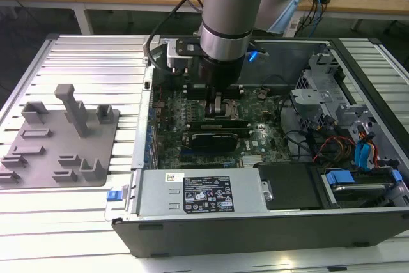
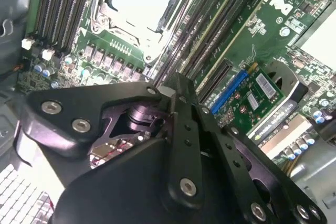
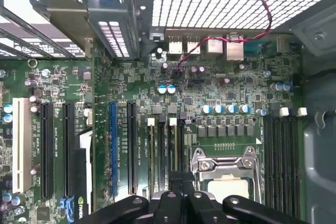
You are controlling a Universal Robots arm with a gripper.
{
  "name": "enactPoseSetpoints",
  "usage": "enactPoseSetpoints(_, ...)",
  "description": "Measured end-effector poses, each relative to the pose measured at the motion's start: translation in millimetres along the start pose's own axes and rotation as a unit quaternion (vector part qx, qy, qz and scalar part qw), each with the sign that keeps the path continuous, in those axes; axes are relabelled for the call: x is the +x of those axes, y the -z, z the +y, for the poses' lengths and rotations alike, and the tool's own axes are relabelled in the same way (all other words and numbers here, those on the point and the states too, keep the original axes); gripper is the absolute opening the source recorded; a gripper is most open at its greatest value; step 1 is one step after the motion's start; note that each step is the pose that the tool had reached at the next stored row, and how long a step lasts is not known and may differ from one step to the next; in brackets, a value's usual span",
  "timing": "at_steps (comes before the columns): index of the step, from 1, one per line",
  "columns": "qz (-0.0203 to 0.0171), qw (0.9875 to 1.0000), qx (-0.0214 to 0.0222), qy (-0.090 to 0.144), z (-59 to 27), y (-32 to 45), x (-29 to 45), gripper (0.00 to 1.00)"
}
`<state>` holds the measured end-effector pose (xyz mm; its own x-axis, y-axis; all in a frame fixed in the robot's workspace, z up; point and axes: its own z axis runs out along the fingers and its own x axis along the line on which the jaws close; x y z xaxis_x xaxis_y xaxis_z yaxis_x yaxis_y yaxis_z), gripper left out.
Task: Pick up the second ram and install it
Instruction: 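Press down the second ram until it locks into place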
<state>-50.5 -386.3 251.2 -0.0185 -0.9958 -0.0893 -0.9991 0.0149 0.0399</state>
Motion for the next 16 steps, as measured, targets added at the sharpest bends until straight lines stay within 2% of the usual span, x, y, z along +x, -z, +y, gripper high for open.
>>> enactPoseSetpoints(3, 0.0001, 1.0, -0.0001, 0.0, -0.4, 0.2, 0.0, 0.08)
enactPoseSetpoints(7, 0.0001, 1.0, -0.0001, 0.0, -5.2, 0.4, -0.1, 0.08)
enactPoseSetpoints(13, 0.0001, 1.0, -0.0001, 0.0, -21.3, 1.0, -0.4, 0.08)
enactPoseSetpoints(14, 0.0002, 1.0, -0.0001, 0.0, -28.6, 1.3, -0.5, 0.08)
enactPoseSetpoints(16, 0.0001, 1.0, -0.0001, 0.0, -28.8, 1.3, -0.5, 0.08)
